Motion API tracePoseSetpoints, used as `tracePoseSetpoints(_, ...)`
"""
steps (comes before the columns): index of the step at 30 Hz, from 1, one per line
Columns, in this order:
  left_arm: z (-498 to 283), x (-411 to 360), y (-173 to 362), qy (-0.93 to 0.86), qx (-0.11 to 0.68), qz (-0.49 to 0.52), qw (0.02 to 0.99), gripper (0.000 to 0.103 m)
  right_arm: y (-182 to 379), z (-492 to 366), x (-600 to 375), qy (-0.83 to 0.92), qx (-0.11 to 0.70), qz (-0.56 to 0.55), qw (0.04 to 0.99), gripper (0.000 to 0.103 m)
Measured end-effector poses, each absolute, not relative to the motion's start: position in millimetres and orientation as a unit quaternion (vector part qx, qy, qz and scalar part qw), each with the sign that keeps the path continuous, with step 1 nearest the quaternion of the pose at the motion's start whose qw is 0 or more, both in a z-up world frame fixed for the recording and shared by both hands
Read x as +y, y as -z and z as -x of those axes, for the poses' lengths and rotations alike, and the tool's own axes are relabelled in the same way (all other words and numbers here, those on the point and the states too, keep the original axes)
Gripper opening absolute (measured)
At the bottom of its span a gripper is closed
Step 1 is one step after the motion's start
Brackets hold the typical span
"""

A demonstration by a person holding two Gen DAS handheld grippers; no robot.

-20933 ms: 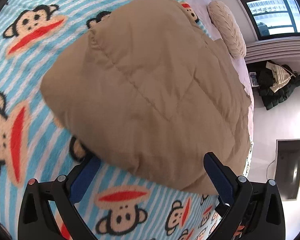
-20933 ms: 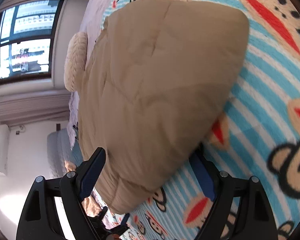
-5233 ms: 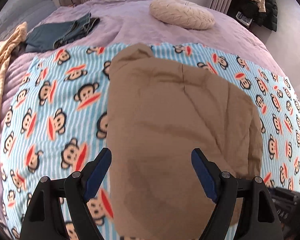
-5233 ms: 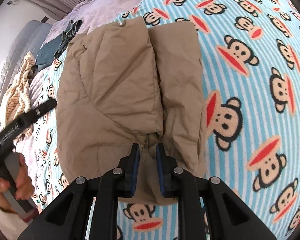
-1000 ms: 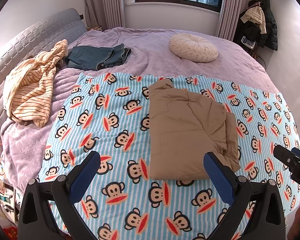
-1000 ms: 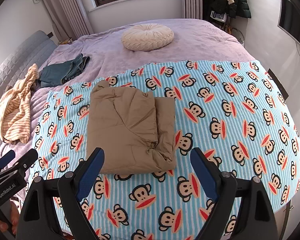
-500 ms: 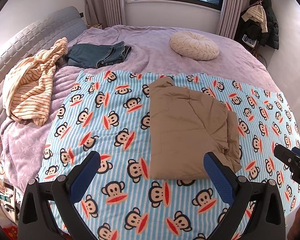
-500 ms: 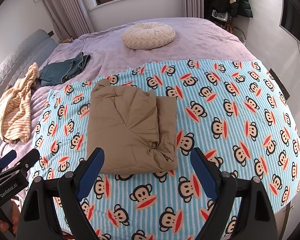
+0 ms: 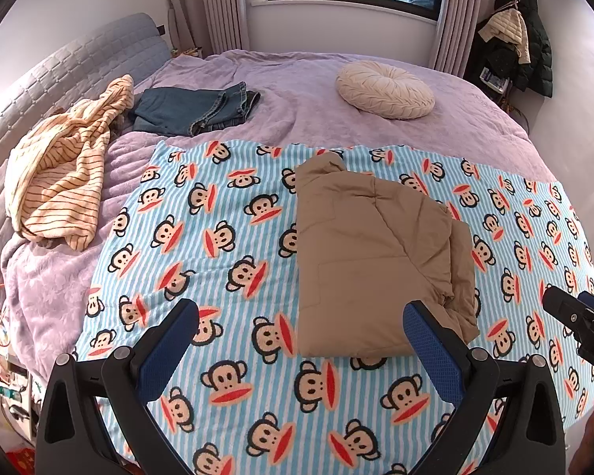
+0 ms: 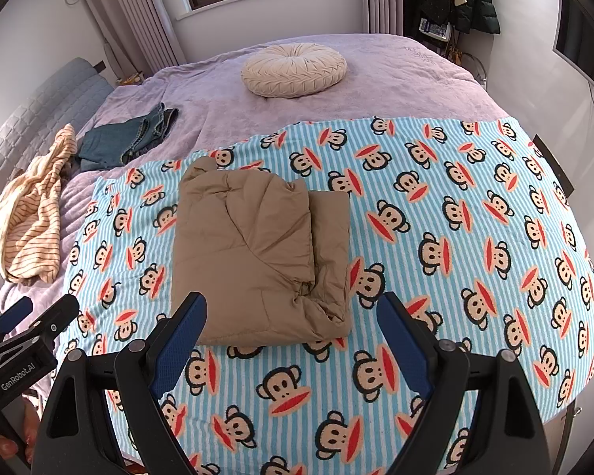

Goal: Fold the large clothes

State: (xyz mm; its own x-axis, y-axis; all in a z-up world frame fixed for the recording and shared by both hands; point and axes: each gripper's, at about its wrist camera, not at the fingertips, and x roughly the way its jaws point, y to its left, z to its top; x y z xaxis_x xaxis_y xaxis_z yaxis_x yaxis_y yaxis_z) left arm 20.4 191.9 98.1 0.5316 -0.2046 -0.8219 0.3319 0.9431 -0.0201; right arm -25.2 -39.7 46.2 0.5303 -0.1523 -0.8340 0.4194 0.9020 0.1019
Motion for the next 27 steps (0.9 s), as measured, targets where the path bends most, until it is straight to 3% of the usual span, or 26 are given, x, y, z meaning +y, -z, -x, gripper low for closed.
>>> tracePoseSetpoints(27, -25.2, 190.7, -95.8, 0.16, 0.459, -0.062, 0.872, 0.103, -46.4, 24.0, -39.2, 0.165, 0.456, -0.149, 0.862, 0.09)
